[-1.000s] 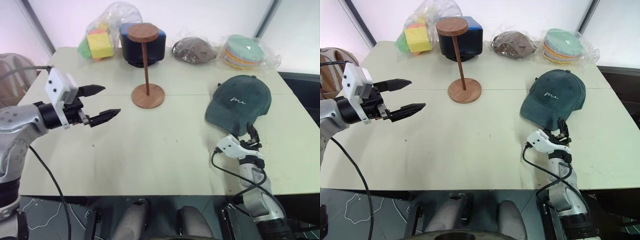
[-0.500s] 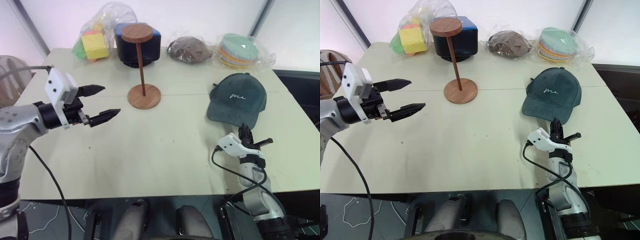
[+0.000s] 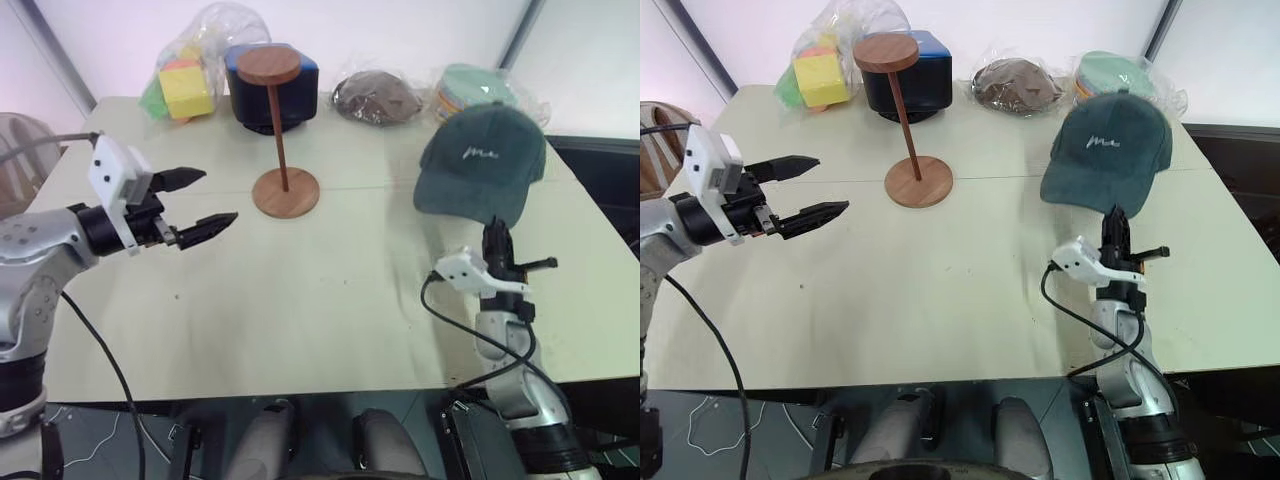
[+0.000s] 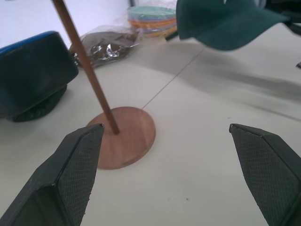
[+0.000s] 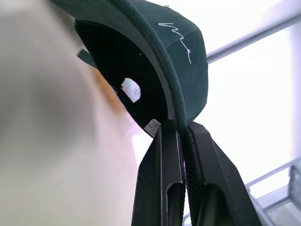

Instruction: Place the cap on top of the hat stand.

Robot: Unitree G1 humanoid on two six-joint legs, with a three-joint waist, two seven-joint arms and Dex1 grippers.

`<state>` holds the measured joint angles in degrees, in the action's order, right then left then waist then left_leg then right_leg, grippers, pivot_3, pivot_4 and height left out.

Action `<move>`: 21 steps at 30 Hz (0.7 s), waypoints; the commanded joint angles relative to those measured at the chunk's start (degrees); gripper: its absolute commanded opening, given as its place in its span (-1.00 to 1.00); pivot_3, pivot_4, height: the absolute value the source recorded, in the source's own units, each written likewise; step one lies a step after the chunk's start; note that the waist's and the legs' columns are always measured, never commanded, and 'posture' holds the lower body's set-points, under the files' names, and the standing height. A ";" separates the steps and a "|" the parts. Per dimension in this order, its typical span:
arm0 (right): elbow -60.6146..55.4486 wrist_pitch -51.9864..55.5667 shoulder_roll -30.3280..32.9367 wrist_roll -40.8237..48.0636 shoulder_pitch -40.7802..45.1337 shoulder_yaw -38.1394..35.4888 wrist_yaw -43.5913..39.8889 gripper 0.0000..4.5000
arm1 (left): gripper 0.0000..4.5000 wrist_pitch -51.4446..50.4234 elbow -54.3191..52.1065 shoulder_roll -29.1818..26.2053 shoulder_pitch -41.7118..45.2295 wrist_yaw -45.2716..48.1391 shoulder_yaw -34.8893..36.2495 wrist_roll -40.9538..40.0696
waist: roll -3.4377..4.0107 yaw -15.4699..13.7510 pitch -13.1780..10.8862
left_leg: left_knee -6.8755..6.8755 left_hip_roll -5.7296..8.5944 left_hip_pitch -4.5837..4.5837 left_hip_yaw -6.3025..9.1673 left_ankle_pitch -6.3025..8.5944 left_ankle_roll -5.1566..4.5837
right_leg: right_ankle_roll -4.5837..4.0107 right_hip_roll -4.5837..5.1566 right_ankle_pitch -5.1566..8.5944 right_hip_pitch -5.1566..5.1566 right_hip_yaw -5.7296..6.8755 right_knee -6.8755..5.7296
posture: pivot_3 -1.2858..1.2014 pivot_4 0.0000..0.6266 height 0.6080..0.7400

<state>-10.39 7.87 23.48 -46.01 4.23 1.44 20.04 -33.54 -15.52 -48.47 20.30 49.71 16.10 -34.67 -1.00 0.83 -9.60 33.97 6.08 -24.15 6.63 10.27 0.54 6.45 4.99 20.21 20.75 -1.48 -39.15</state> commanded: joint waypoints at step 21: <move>-2.02 -0.26 -11.01 0.93 26.64 7.93 -7.65 -0.99 | 1.00 14.94 24.36 16.81 6.16 -2.72 -7.40 10.61 | -0.03 0.22 0.01 | -0.01 0.01 -0.30 0.00 -0.25 0.39 | 0.01 -0.02 -0.01 0.40 0.03 -0.13 | 0.03 -0.52 1.00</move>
<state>-11.68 9.06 12.80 -44.71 28.67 8.87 11.46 -20.50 8.98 -31.60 25.54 47.12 8.38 -24.53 -1.02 1.05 -9.59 33.96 6.09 -24.44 6.62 10.01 0.93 6.46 4.98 20.20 21.15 -1.45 -39.29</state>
